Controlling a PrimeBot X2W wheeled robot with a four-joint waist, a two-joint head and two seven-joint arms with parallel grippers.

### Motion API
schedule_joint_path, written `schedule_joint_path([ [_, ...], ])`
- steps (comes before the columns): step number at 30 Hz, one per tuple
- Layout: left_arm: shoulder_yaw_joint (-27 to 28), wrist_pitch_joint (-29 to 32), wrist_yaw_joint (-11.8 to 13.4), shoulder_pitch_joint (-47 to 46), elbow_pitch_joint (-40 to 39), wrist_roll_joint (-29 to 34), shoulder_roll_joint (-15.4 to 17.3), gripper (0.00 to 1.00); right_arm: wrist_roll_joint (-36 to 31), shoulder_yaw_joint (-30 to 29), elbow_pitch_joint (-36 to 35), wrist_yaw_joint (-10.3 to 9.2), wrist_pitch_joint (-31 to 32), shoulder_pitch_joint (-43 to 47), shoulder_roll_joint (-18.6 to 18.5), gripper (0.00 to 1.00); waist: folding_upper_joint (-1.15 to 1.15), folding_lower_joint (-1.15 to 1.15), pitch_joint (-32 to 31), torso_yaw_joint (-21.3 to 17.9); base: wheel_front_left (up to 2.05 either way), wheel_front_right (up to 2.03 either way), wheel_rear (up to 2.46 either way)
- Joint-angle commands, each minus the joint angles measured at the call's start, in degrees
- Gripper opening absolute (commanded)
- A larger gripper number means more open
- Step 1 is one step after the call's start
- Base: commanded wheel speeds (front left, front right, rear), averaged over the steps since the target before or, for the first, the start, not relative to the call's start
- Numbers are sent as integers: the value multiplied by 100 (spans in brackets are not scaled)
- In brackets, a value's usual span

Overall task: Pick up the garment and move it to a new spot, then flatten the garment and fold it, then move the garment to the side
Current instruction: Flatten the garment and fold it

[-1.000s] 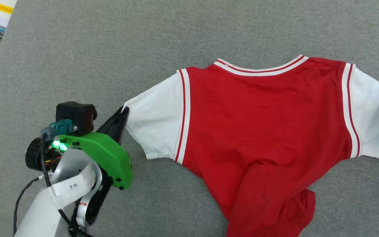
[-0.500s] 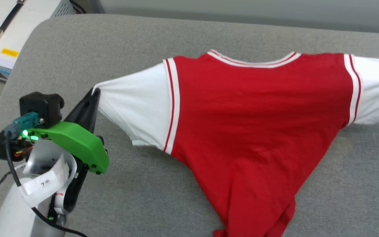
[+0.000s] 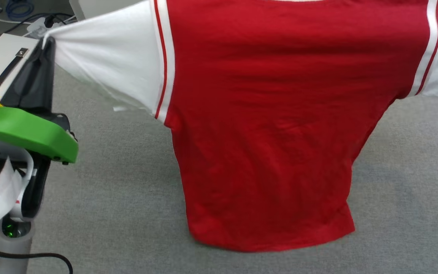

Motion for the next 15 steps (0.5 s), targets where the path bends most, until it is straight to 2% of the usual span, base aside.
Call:
schedule_joint_path([
  [1, 92, -52, -5, -152, -27, -25, 73, 0, 44, -63, -33, -8, -32, -107, -58, 0, 0, 0, -89, -89, 0, 0, 0],
  [10, 431, -201, -136, -747, 18, -122, 376, 0, 19, -213, -152, -8, -252, -558, -140, 0, 0, 0, 46, -214, 0, 0, 0],
  [15, 406, -136, -351, -1179, 308, -229, 556, 0, 6, -127, -16, -8, -354, -940, -164, 0, 0, 0, 396, -266, 0, 0, 0],
])
